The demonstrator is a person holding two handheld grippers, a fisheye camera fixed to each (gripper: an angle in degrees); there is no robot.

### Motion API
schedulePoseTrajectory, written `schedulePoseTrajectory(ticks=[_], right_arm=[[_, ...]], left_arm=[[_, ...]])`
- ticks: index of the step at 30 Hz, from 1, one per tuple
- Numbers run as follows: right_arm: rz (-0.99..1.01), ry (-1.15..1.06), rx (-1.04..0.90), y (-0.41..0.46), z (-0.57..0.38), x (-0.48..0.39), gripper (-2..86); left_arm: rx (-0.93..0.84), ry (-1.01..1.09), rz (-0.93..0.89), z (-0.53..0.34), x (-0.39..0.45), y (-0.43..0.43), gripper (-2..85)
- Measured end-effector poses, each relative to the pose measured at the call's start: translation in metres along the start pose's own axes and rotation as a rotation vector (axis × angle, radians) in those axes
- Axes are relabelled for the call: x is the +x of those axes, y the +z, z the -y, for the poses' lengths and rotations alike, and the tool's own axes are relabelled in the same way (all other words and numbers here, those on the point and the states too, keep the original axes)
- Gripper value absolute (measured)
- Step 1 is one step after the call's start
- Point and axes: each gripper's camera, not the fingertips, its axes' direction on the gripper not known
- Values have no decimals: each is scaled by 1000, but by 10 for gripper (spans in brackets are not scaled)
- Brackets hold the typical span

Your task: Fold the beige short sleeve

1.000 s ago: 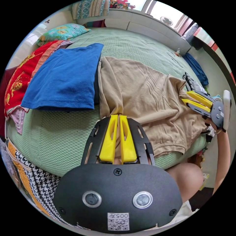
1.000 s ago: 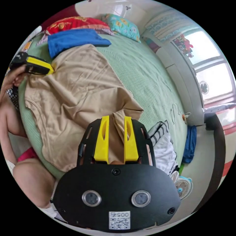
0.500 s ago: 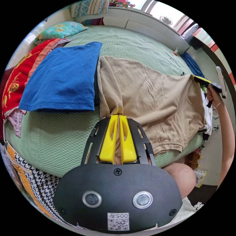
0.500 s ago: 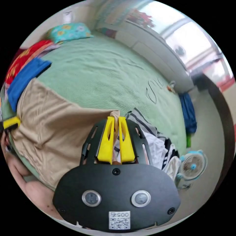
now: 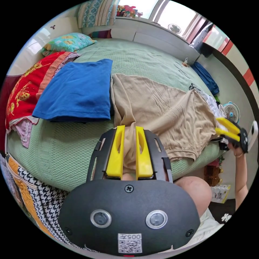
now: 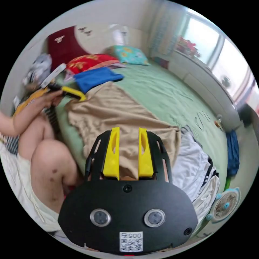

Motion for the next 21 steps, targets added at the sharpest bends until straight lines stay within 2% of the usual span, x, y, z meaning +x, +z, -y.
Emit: schedulePoseTrajectory(ticks=[5,11,13,15,21], right_arm=[[43,-105,-89,16,-30,-54,113],[-74,-112,-169,34,-38,-62,58],[-53,-72,-156,20,-36,-54,8],[-12,-15,-119,3,-33,-42,-3],[137,168,-105,-41,-22,0,-8]], left_arm=[[110,139,-80,-28,31,-38,88],[-4,377,-79,-70,107,-37,112],[-55,480,-64,-84,135,-31,115],[-95,588,-12,-100,169,-21,121],[-34,625,70,-104,217,-9,121]])
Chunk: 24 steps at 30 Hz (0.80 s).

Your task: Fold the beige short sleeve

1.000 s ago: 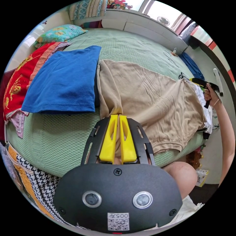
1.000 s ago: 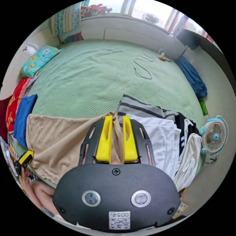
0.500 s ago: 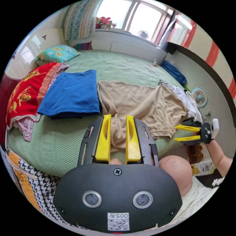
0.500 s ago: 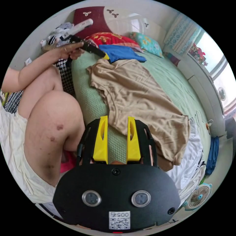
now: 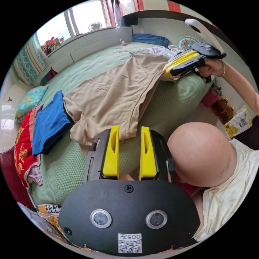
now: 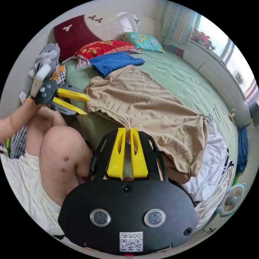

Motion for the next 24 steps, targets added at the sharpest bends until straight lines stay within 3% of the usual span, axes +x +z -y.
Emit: schedulePoseTrajectory(ticks=[13,18,24], right_arm=[[56,29,-63,-25,-4,8,-10],[87,52,-11,-34,-7,5,-10],[63,52,-4,-38,-9,-3,-11]], left_arm=[[-47,-35,29,25,26,0,106],[-60,-59,123,40,29,-9,72],[-3,-98,75,58,12,-42,42]])
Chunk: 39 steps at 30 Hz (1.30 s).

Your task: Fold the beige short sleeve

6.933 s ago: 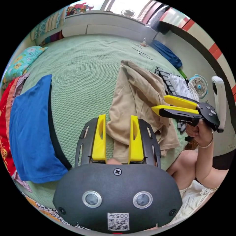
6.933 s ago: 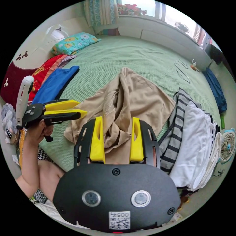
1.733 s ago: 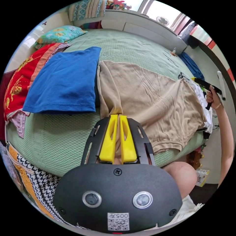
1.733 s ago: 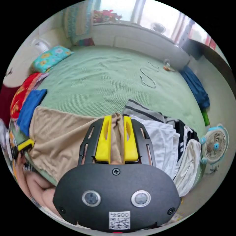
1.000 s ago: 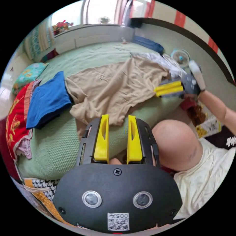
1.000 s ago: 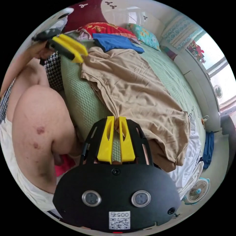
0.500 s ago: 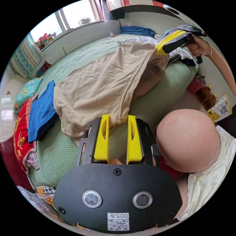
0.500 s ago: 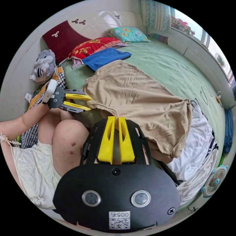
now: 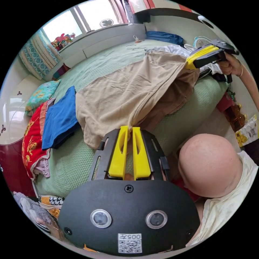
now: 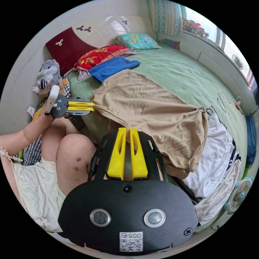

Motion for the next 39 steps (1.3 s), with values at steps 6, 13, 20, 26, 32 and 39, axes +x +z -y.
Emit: schedulePoseTrajectory(ticks=[6,13,20,26,32,39], right_arm=[[-34,-19,-24,-1,11,-7,-11],[-264,33,-15,-23,126,41,-11],[-467,358,175,-32,259,122,-8],[-528,572,226,14,239,138,20],[-537,176,210,15,86,51,68],[-490,349,75,22,-92,-20,115]], left_arm=[[43,-38,-54,57,-48,-42,36],[87,-63,26,210,-147,-57,34],[179,-340,12,344,-273,-39,48],[163,-420,185,293,-291,-29,60],[162,-308,33,137,-234,-70,81],[-36,-455,-100,-6,-162,-33,125]])
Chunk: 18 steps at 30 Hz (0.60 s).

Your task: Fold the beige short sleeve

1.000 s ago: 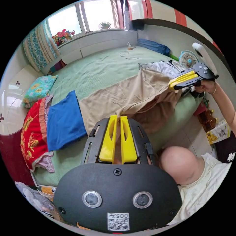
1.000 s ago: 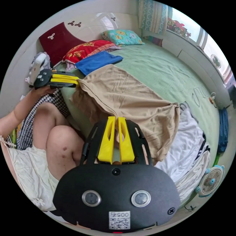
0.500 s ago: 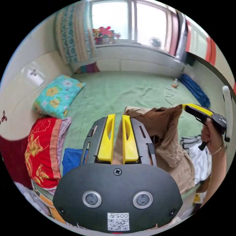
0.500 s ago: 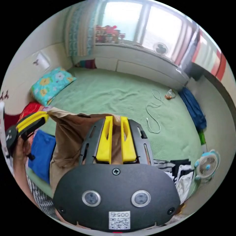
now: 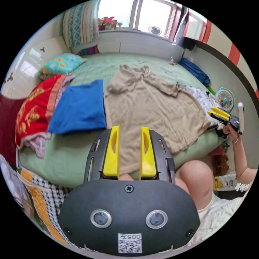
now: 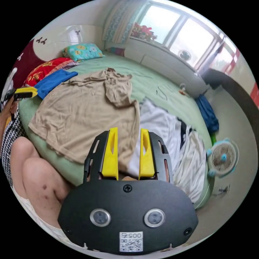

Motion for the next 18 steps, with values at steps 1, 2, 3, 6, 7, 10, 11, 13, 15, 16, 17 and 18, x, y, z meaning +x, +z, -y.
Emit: schedulePoseTrajectory(ticks=[1,2,3,6,7,10,11,13,15,16,17,18], right_arm=[[-15,22,-17,1,-14,-3,116],[-27,33,-20,1,-19,-4,116],[-50,52,-17,2,-27,-7,116],[2,105,-50,9,-36,-7,114],[19,118,-56,13,-37,-8,110],[-8,142,-85,22,-40,-11,87],[-12,148,-85,23,-40,-11,79],[-18,168,-52,19,-44,-15,47],[3,151,-23,12,-47,-19,19],[7,133,-18,9,-49,-22,3],[3,120,-20,8,-50,-23,-2],[-14,100,-25,5,-50,-25,-9]], left_arm=[[-5,-17,4,-7,-1,3,127],[-6,-48,8,-17,-4,7,129],[-4,-75,18,-24,-7,11,131],[-32,-134,62,-35,-18,23,133],[-41,-144,55,-36,-20,25,134],[-55,-175,47,-41,-27,38,132],[-43,-182,59,-41,-28,38,130],[-36,-192,85,-40,-28,37,120],[-27,-176,75,-41,-27,36,79],[-29,-167,60,-41,-27,36,64],[-35,-166,64,-41,-26,33,42],[-19,-160,66,-41,-26,26,27]])
